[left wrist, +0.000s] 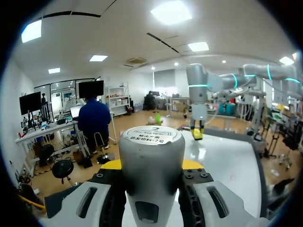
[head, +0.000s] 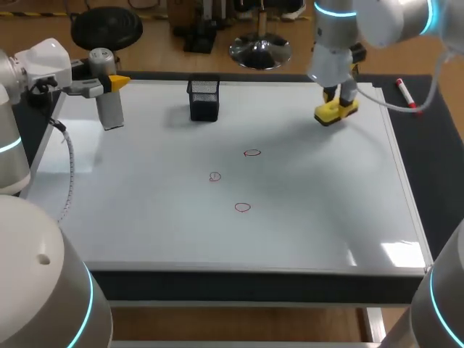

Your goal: Pick up the inspection probe, press it on each red-marked spot on the whiteboard one by one, put down the probe, pick up the eraser, and wipe off all the red marks.

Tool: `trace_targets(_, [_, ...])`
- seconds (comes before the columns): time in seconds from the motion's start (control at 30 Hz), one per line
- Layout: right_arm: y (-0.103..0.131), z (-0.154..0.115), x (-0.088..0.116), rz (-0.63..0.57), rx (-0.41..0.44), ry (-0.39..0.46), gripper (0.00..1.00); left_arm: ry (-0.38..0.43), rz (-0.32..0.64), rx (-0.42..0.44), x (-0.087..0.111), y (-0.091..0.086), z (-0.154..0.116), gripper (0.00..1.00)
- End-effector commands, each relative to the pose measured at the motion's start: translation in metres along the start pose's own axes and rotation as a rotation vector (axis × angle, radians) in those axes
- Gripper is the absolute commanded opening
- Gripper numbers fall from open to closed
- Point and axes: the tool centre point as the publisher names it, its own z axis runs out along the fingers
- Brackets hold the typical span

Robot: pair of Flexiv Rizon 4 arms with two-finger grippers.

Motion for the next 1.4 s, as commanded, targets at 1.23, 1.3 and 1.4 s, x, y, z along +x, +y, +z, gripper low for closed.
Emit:
trace_targets(1.23, [-0.015, 0.004, 0.058, 0.094, 0.026, -0.019, 0.00, -0.004, 0.002, 0.005, 0.001, 0.000, 0.000, 0.00])
trace_targets(1.3, [-0.015, 0.004, 0.058, 0.094, 0.026, -0.019, 0.00, -0.004, 0.002, 0.005, 0.001, 0.000, 0.000, 0.00])
trace_targets(1.4, [-0.015, 0.004, 0.058, 0.094, 0.026, -0.019, 0.00, -0.004, 0.002, 0.005, 0.001, 0.000, 0.000, 0.00])
